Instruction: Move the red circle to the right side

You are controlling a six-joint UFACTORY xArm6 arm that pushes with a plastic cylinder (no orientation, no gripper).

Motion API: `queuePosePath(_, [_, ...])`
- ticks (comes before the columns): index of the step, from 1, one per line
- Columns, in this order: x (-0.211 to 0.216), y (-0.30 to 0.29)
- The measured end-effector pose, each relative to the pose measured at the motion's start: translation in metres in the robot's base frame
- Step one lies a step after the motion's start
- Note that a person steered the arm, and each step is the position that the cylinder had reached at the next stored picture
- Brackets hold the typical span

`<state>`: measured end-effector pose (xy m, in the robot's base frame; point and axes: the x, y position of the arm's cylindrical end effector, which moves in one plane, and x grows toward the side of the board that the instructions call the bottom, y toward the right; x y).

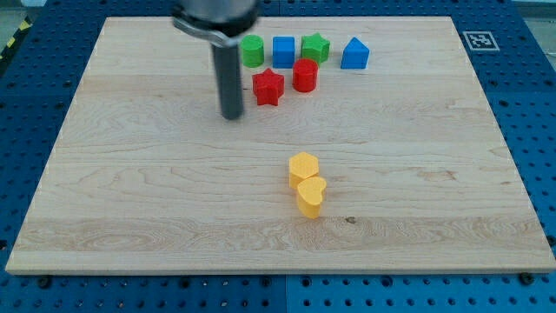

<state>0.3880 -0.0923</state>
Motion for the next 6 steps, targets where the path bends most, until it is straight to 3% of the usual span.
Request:
queuePosePath(1, [-0.022, -0.017])
queuePosePath(6, [-0.056, 0.133])
